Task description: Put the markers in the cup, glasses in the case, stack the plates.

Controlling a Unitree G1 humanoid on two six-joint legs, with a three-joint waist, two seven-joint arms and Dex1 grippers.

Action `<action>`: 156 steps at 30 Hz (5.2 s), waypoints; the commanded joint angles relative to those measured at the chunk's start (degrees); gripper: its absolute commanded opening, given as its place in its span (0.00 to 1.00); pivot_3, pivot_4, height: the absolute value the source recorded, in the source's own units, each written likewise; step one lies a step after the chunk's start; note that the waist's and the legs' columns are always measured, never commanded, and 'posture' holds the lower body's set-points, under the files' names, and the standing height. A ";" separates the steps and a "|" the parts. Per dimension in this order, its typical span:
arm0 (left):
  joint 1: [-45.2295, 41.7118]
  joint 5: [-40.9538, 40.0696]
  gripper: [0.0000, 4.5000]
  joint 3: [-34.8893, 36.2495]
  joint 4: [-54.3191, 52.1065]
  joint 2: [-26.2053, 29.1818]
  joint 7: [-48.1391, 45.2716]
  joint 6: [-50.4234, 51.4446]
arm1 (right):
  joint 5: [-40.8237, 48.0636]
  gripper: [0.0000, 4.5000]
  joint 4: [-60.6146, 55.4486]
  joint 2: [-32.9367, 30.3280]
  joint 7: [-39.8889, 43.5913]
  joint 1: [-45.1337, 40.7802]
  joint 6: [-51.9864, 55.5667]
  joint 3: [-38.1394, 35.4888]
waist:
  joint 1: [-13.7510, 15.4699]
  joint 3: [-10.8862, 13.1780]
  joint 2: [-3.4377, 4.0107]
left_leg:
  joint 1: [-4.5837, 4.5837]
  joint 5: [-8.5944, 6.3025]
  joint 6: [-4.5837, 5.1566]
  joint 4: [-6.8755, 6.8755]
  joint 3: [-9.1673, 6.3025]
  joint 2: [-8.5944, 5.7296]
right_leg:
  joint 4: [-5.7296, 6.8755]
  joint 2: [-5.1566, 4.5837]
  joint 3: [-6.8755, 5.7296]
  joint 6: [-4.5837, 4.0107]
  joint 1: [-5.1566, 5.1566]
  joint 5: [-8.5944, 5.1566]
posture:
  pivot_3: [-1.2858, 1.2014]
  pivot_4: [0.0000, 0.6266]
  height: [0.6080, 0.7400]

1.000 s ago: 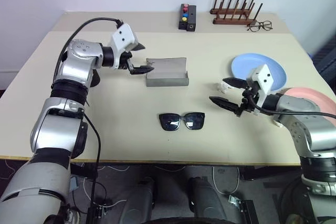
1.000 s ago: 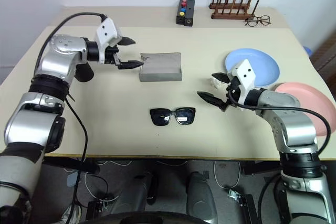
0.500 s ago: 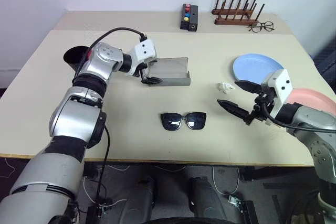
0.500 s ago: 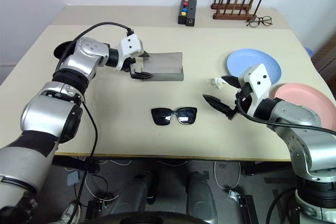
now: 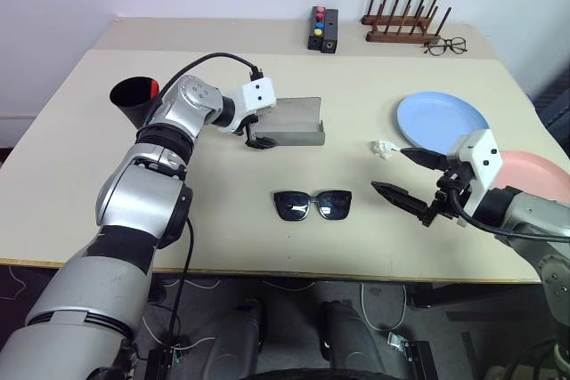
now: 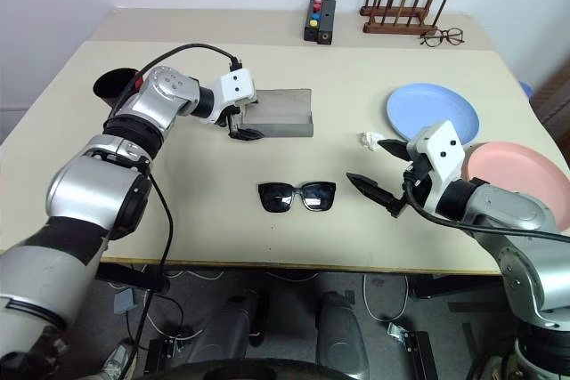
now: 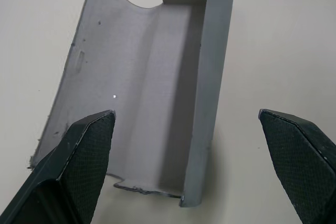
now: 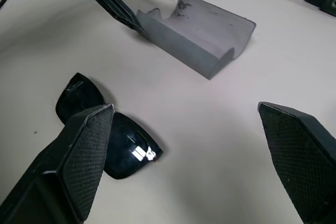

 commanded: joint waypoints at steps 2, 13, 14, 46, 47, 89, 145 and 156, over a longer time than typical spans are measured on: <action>-1.52 0.19 0.99 1.02 0.24 0.92 -0.58 0.14 | 1.06 1.00 -2.42 -0.87 0.70 2.16 -1.92 -3.62 | 0.01 0.00 0.00 | 0.00 0.00 0.00 0.01 0.00 0.00 | 0.01 0.00 -0.01 0.00 0.00 0.00 | 0.52 0.24 1.00; -0.22 4.05 0.81 -0.66 1.78 -0.39 3.14 1.83 | 1.84 1.00 -3.19 -0.42 0.20 5.15 -3.18 -5.71 | 0.01 0.00 0.00 | -0.01 0.00 0.00 0.02 -0.01 0.00 | 0.01 0.00 -0.02 0.00 0.00 0.00 | 0.52 0.24 1.00; -0.17 4.52 0.70 -0.85 1.83 -0.51 3.14 1.69 | 1.75 1.00 -3.05 -0.40 0.25 5.42 -3.52 -5.74 | 0.02 0.00 0.00 | -0.01 0.00 0.00 0.03 0.00 0.00 | 0.01 0.00 -0.02 0.01 0.01 0.00 | 0.52 0.24 1.00; 6.31 -1.18 0.01 1.86 -7.84 1.55 -21.55 -5.59 | 0.45 1.00 -0.03 -0.03 -0.94 4.98 -8.38 -1.49 | -0.02 0.00 0.00 | -0.01 0.00 0.01 0.08 -0.05 -0.01 | 0.02 -0.03 -0.09 -0.01 0.06 0.00 | 0.52 0.24 1.00; 6.79 -1.30 0.01 1.81 -8.55 1.61 -21.41 -5.02 | 0.44 1.00 -0.11 0.01 -0.98 4.92 -8.32 -1.43 | -0.02 0.00 0.00 | -0.01 0.00 0.01 0.08 -0.05 -0.01 | 0.02 -0.03 -0.09 -0.01 0.06 0.00 | 0.52 0.24 1.00; 15.37 -6.61 0.86 0.82 -29.68 5.53 -21.31 7.99 | 0.38 1.00 -0.07 -0.28 -1.85 3.25 -7.36 -0.69 | 0.01 -0.01 0.01 | -0.01 0.00 0.01 0.12 -0.08 0.00 | 0.04 -0.03 -0.08 -0.01 0.07 0.00 | 0.52 0.24 1.00; 17.39 -13.43 0.86 -8.63 -37.91 -3.78 -24.50 23.82 | 6.00 1.00 5.61 -1.82 24.96 17.71 -24.62 -11.71 | 1.22 -0.03 0.06 | 0.40 -0.20 0.27 0.10 -0.09 -0.02 | -0.74 -0.18 -0.21 -0.22 0.85 -0.10 | 0.52 0.24 1.00; 16.81 -12.97 0.86 -9.52 -37.26 -4.73 -25.04 23.44 | 4.71 1.00 6.72 -1.45 25.15 19.11 -25.76 -11.95 | 1.23 -0.03 0.06 | 0.40 -0.19 0.27 0.10 -0.10 -0.02 | -0.74 -0.18 -0.21 -0.22 0.85 -0.10 | 0.52 0.24 1.00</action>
